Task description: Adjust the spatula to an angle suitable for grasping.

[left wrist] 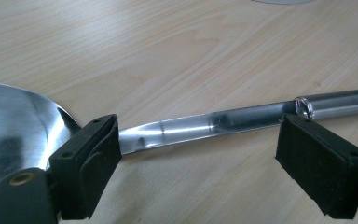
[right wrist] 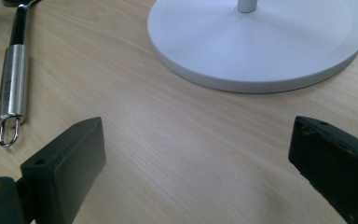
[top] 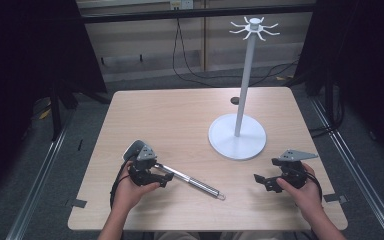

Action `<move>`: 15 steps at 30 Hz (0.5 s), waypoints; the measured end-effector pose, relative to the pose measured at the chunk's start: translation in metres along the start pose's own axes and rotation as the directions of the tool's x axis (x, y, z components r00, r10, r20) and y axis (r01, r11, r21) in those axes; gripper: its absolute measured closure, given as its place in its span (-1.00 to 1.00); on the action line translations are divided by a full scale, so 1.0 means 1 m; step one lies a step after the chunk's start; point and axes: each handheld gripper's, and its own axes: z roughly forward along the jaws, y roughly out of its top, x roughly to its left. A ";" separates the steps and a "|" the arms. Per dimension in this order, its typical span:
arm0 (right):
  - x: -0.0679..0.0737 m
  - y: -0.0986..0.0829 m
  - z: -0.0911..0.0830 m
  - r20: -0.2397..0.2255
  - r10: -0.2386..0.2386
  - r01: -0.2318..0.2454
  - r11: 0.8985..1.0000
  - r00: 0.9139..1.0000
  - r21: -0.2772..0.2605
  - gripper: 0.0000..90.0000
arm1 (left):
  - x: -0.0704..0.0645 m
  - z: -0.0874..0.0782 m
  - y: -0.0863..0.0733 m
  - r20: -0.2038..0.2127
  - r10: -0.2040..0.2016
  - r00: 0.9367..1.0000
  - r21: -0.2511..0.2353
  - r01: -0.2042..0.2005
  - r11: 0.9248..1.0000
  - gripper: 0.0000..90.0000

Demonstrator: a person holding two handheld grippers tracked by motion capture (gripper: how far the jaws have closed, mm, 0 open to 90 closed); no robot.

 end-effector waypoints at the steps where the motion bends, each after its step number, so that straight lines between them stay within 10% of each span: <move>1: 0.001 0.000 0.001 -0.002 0.005 -0.005 1.000 1.000 0.005 -0.92 | 0.000 0.000 -0.001 0.007 -0.001 1.000 0.000 0.001 1.000 -0.70; 9: 0.003 0.007 0.005 -0.013 -0.003 0.003 1.000 1.000 -0.007 -0.92 | -0.004 -0.002 -0.009 0.013 0.021 1.000 0.036 -0.021 0.999 -0.63; 15: 0.005 0.010 0.009 -0.022 -0.009 0.009 1.000 1.000 -0.007 -0.92 | -0.008 -0.004 -0.010 0.047 0.052 0.998 0.042 -0.054 0.998 -0.20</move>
